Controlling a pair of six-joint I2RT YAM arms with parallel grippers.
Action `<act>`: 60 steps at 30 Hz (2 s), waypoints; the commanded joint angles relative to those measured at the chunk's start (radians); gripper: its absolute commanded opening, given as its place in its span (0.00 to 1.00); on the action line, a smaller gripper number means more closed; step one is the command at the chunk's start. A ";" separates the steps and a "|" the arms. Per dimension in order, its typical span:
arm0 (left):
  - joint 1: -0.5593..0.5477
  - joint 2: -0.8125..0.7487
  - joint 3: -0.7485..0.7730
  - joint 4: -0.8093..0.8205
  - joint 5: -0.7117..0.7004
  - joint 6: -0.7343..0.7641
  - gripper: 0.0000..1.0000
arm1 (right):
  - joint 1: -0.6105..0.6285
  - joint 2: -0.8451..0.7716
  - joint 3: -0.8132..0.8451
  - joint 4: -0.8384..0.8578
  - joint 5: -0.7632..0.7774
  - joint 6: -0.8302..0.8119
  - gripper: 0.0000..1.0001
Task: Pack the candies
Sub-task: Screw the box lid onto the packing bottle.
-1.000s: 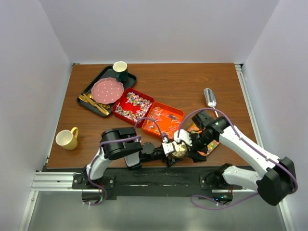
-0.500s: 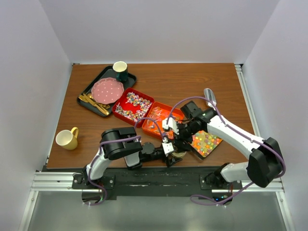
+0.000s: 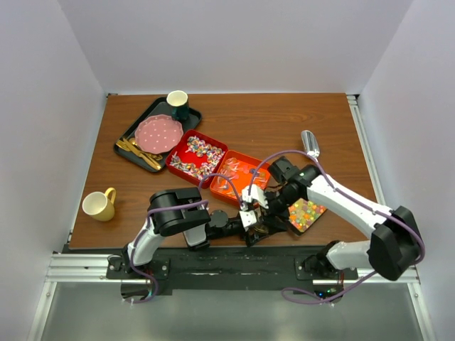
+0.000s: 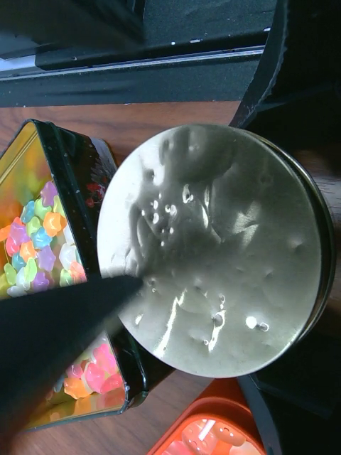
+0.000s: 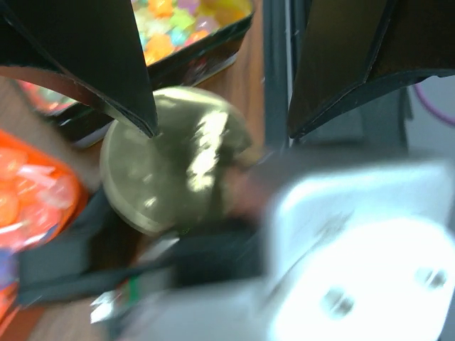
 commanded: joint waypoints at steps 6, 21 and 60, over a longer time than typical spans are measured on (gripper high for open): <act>0.022 0.070 -0.041 0.129 -0.044 0.039 0.00 | -0.057 -0.141 -0.052 -0.126 0.085 0.016 0.76; 0.022 0.070 -0.038 0.112 -0.037 0.034 0.00 | -0.025 0.046 0.059 0.100 -0.028 0.028 0.79; 0.032 0.067 -0.023 0.077 -0.018 0.009 0.00 | -0.048 0.067 0.129 0.085 -0.030 0.028 0.78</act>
